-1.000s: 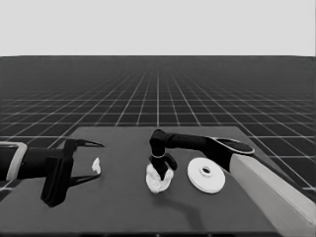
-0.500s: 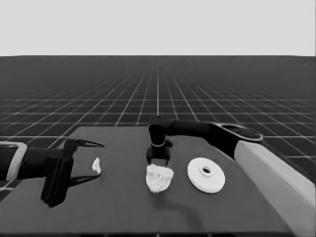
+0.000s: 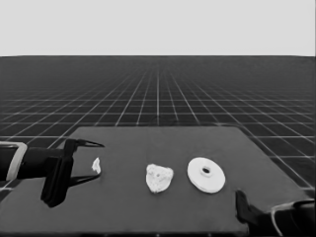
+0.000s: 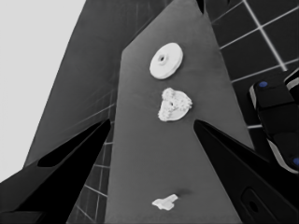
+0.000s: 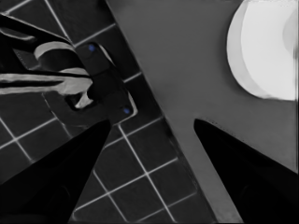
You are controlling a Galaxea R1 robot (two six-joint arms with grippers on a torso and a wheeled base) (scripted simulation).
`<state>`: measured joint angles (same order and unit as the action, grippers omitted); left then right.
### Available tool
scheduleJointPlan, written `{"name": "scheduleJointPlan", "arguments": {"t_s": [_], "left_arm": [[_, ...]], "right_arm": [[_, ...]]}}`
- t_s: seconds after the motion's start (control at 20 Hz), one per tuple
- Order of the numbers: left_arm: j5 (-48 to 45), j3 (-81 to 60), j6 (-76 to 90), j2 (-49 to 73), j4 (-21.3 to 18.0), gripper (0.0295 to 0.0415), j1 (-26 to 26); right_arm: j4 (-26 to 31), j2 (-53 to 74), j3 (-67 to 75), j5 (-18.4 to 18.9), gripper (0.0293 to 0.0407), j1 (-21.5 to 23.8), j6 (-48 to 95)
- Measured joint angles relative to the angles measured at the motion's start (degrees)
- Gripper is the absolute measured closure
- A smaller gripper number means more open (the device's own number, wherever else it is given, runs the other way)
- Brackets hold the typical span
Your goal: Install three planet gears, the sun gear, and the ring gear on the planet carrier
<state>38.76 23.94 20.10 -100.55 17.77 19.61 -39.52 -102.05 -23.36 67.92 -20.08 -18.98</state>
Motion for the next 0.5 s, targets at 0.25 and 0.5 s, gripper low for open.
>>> {"name": "scheduleJointPlan", "arguments": {"t_s": [0.25,0.5], "left_arm": [[0.0,0.0,0.0,0.0,0.0,0.0326,0.0],[0.0,0.0,0.0,0.0,0.0,0.0326,0.0]], "right_arm": [[30.6,-27.7,-39.1,15.9,0.0311,24.2,-35.4],[33.5,-36.6,-58.0,18.3,0.0315,24.3,-37.6]]}}
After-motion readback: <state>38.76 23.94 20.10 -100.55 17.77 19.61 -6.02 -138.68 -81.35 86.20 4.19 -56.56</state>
